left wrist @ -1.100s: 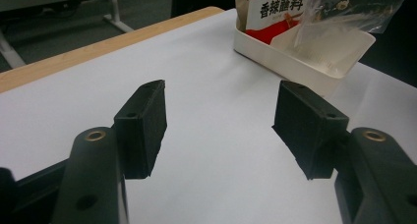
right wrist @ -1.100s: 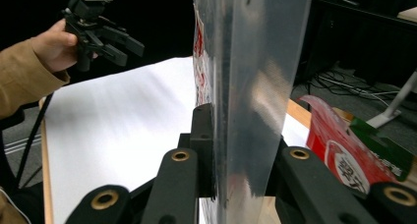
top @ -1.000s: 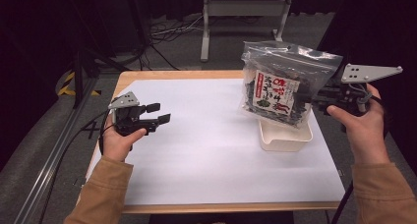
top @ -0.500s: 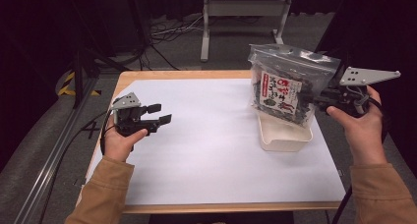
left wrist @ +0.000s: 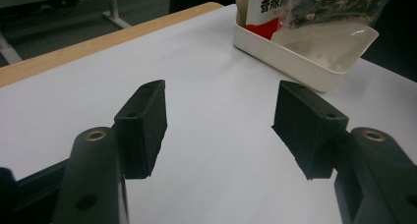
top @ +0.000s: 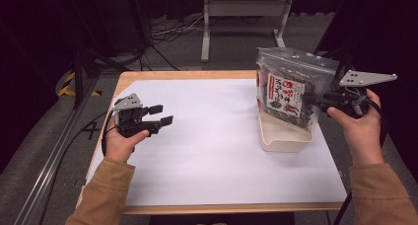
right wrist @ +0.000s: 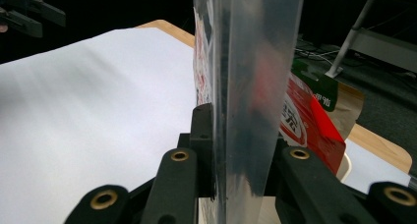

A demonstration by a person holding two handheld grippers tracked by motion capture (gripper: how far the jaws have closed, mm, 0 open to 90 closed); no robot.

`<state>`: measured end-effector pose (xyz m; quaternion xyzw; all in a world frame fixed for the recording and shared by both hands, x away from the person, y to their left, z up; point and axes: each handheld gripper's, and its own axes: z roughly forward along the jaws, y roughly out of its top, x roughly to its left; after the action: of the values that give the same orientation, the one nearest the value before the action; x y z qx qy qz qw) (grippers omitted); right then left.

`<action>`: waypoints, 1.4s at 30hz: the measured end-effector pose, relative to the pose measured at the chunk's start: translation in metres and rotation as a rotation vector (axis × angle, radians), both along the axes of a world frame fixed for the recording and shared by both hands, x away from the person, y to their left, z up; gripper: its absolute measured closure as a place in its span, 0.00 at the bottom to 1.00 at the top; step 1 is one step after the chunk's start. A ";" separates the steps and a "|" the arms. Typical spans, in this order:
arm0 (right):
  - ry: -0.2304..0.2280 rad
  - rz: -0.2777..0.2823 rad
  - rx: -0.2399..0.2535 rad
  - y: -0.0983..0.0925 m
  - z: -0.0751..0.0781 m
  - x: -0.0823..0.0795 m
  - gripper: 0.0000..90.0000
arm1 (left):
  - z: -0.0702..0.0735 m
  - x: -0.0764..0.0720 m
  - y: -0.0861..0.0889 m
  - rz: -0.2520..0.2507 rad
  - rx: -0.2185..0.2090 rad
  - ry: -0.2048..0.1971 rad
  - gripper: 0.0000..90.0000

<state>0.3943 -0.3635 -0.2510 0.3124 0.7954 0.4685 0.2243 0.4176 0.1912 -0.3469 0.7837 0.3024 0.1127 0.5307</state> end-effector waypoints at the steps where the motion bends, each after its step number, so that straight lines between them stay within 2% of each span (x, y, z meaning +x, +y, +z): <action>1: 0.001 -0.004 0.004 0.000 -0.001 0.000 0.84 | 0.000 0.000 0.000 0.000 0.000 -0.002 0.42; 10: 0.017 -0.045 -0.009 -0.001 -0.009 0.003 0.84 | 0.000 0.000 0.000 -0.002 0.000 0.005 0.42; 26: 0.041 -0.058 -0.028 -0.001 -0.028 0.004 0.84 | -0.001 -0.001 0.000 -0.001 0.000 0.014 0.42; 34: 0.071 -0.057 -0.036 -0.004 -0.037 0.002 0.84 | -0.002 -0.001 -0.001 0.002 0.001 0.017 0.41; 42: 0.077 -0.056 -0.008 -0.009 -0.046 0.000 0.85 | -0.002 -0.001 -0.002 -0.001 0.007 0.020 0.41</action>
<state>0.3944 -0.3729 -0.2971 0.3518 0.7961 0.4464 0.2077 0.4163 0.1887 -0.3488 0.7869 0.3066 0.1057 0.5249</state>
